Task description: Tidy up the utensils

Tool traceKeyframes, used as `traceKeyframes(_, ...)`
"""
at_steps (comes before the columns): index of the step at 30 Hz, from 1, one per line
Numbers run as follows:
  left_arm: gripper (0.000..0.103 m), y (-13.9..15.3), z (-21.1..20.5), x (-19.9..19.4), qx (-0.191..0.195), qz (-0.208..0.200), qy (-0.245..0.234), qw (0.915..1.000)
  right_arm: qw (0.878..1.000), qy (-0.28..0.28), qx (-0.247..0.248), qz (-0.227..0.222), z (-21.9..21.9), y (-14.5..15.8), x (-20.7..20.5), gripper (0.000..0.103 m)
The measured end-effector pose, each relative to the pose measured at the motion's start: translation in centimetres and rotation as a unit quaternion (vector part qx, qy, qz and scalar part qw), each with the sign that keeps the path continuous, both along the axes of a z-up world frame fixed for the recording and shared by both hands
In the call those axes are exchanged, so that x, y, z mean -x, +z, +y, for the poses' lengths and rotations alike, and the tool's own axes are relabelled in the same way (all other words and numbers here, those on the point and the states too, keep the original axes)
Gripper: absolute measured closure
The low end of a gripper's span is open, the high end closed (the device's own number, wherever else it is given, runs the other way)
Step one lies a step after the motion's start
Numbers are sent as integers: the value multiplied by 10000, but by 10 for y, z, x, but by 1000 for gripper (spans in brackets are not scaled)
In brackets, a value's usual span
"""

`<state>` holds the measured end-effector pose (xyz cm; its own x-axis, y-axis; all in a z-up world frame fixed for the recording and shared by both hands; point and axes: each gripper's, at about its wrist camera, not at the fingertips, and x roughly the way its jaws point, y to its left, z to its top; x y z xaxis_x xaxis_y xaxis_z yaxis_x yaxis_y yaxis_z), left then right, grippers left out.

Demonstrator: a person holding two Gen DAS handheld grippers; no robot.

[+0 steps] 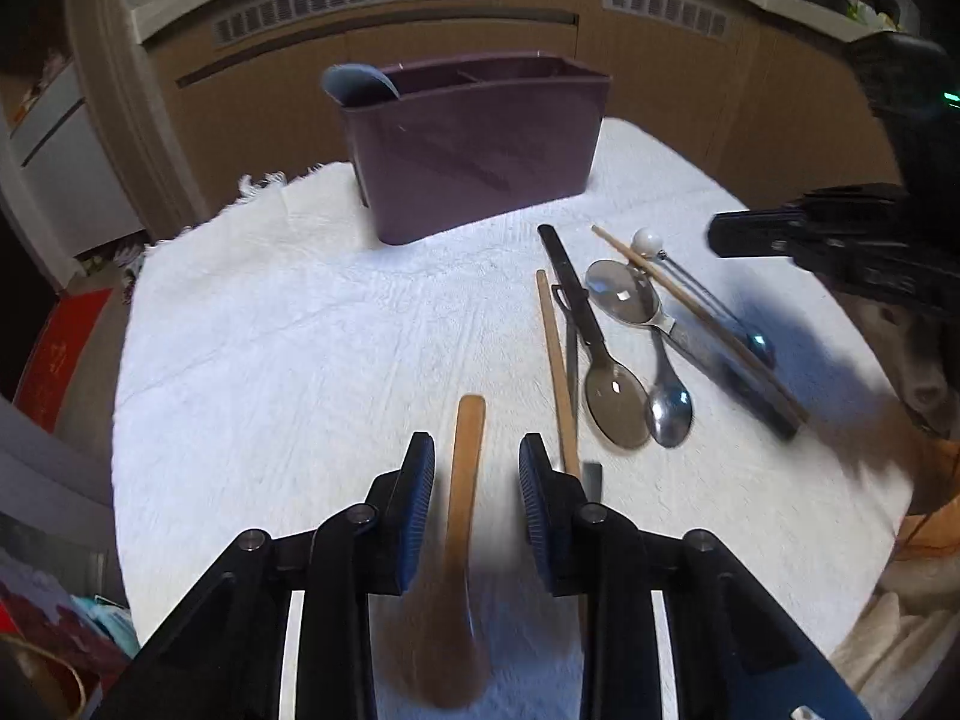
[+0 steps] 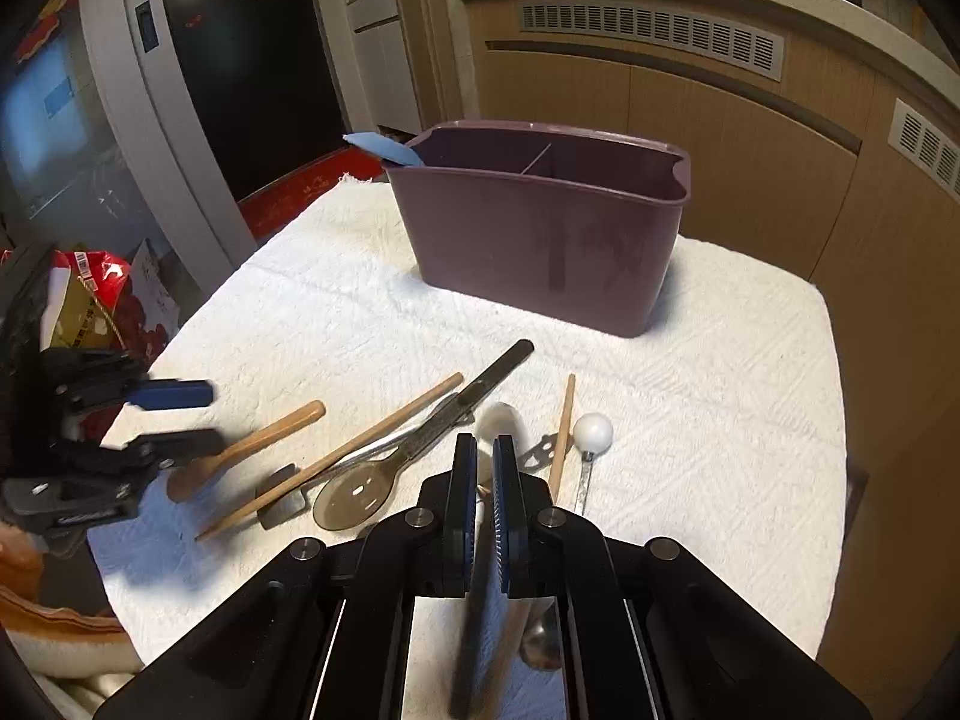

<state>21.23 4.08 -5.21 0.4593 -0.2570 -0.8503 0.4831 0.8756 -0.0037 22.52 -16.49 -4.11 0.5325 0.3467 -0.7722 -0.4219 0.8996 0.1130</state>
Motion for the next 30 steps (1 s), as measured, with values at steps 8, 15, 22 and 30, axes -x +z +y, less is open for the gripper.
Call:
traceKeyframes(8, 79, -32, -26, -24, -420, 456, -96, 9980, 9996, 279, 81, -62, 2, -9, 10, 95)
traceKeyframes(15, 77, -34, -23, -28, -326, 642, -15, 9974, 9974, 432, 578, -10, 36, -41, -11, 55)
traceKeyframes(22, 63, -34, -25, -24, -167, 748, -126, 9970, 9922, 155, 1229, 122, 52, -66, -41, 43)
traceKeyframes(30, 43, -36, -35, -23, -8, 748, -159, 9971, 9938, 304, 1054, 183, 51, -66, -40, 69)
